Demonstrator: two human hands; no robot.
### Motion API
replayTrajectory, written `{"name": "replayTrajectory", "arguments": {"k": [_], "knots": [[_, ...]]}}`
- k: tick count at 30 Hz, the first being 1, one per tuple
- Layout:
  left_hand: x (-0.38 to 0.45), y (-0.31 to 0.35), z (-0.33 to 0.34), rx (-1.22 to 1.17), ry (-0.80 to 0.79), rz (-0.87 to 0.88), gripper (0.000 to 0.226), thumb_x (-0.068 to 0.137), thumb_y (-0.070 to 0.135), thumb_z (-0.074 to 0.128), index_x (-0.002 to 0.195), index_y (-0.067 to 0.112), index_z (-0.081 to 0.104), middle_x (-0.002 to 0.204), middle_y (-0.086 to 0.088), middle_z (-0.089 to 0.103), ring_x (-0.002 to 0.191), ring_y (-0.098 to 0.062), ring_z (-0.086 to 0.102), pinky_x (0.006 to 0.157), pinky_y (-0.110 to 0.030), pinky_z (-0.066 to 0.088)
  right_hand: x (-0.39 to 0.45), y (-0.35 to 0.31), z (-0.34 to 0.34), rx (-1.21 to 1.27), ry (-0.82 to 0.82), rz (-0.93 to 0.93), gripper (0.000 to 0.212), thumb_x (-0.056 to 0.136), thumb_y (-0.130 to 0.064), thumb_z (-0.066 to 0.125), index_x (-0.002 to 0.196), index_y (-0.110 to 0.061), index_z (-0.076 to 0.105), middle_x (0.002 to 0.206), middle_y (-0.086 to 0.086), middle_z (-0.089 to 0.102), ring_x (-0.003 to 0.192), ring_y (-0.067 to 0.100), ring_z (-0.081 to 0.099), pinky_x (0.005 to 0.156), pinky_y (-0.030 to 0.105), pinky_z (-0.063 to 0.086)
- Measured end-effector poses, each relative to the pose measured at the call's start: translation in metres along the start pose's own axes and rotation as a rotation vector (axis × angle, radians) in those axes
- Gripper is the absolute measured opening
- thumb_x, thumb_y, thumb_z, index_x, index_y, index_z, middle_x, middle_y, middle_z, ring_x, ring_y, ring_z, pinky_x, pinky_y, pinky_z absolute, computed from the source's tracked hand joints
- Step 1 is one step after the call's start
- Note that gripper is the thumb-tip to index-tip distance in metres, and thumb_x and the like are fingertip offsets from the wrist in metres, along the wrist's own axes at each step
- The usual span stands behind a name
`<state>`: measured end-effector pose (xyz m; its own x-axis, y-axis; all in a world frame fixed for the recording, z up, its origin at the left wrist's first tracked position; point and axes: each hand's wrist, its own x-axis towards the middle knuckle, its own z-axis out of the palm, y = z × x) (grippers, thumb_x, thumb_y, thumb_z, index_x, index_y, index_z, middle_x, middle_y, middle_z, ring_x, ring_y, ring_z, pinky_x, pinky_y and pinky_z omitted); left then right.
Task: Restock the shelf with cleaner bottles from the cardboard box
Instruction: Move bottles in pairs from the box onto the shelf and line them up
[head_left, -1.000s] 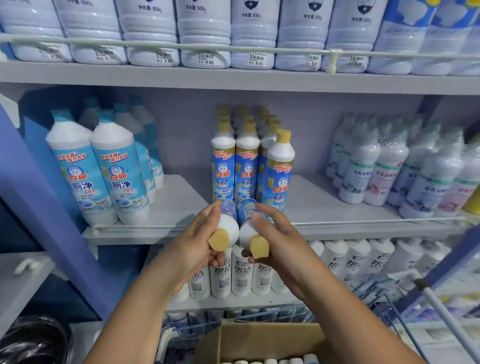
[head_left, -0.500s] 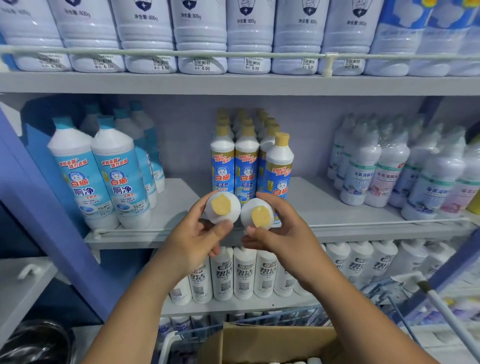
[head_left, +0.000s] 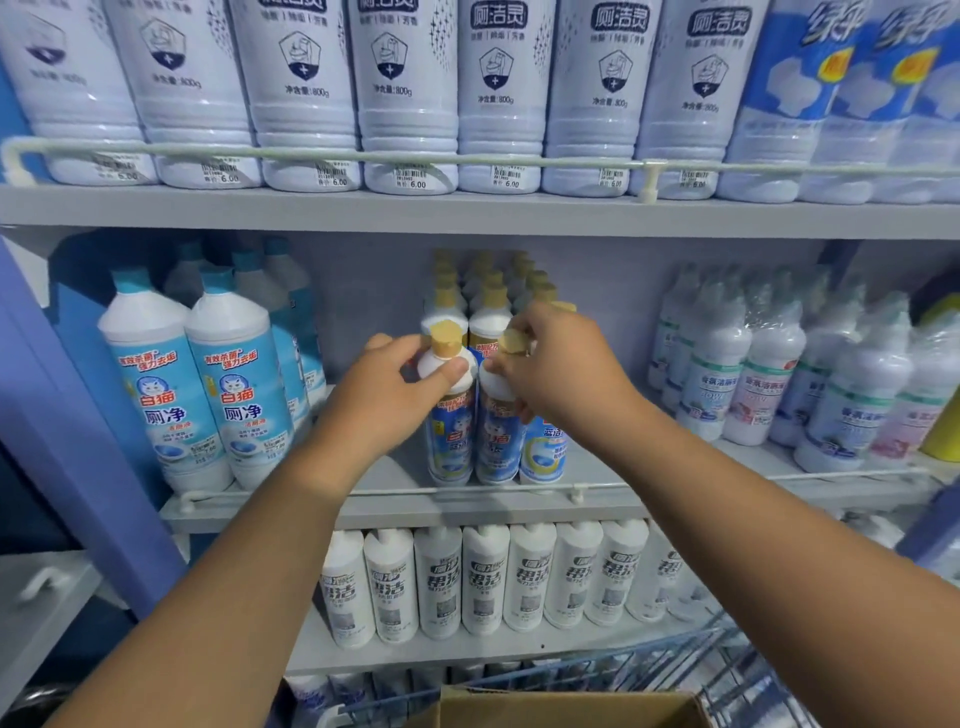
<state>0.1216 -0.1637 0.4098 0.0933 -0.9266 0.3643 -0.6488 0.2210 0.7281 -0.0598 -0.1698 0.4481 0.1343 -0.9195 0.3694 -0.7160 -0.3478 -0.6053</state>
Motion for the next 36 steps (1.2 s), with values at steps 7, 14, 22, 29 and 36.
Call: {"name": "replayTrajectory", "arguments": {"k": [7, 14, 22, 29, 36], "knots": [[0.024, 0.006, 0.002, -0.112, 0.057, 0.002, 0.035, 0.093, 0.035, 0.067, 0.127, 0.033, 0.06, 0.104, 0.013, 0.06, 0.082, 0.001, 0.056, 0.066, -0.017, 0.044, 0.042, -0.025, -0.014, -0.548, -0.098, -0.061, 0.031, 0.082, -0.044, 0.075, 0.082, -0.017, 0.059, 0.075, 0.001, 0.051, 0.076, 0.026, 0.054, 0.056, 0.026, 0.036], [0.041, 0.0, 0.006, -0.081, 0.071, -0.024, 0.037, 0.091, 0.036, 0.067, 0.127, 0.025, 0.062, 0.11, 0.006, 0.053, 0.092, -0.01, 0.057, 0.071, -0.024, 0.043, 0.067, -0.013, -0.012, -0.633, -0.1, -0.159, 0.031, 0.084, -0.046, 0.067, 0.1, -0.021, 0.073, 0.085, 0.004, 0.063, 0.094, 0.026, 0.062, 0.058, 0.026, 0.038], [0.051, 0.005, 0.02, -0.079, 0.169, 0.006, 0.025, 0.085, 0.04, 0.075, 0.1, 0.022, 0.066, 0.102, 0.005, 0.059, 0.074, 0.0, 0.051, 0.058, -0.014, 0.035, 0.083, 0.003, -0.018, -0.596, -0.169, -0.161, 0.021, 0.085, -0.051, 0.066, 0.082, -0.03, 0.063, 0.083, -0.002, 0.062, 0.083, 0.023, 0.056, 0.056, 0.025, 0.032], [0.055, 0.003, 0.008, -0.17, 0.086, -0.039, 0.016, 0.091, 0.032, 0.069, 0.102, 0.022, 0.068, 0.105, 0.002, 0.065, 0.092, -0.014, 0.062, 0.068, -0.022, 0.047, 0.088, 0.006, -0.014, -0.46, -0.174, -0.178, 0.012, 0.08, -0.051, 0.071, 0.084, -0.041, 0.067, 0.102, -0.009, 0.07, 0.095, 0.019, 0.059, 0.08, 0.03, 0.05], [0.056, -0.002, 0.005, -0.221, 0.012, -0.055, 0.016, 0.091, 0.034, 0.07, 0.105, 0.026, 0.069, 0.1, 0.013, 0.069, 0.091, 0.0, 0.063, 0.07, -0.021, 0.049, 0.083, 0.007, -0.021, -0.361, -0.201, -0.184, 0.03, 0.085, -0.042, 0.072, 0.114, -0.032, 0.072, 0.108, -0.01, 0.065, 0.1, 0.015, 0.055, 0.079, 0.026, 0.041]]}}
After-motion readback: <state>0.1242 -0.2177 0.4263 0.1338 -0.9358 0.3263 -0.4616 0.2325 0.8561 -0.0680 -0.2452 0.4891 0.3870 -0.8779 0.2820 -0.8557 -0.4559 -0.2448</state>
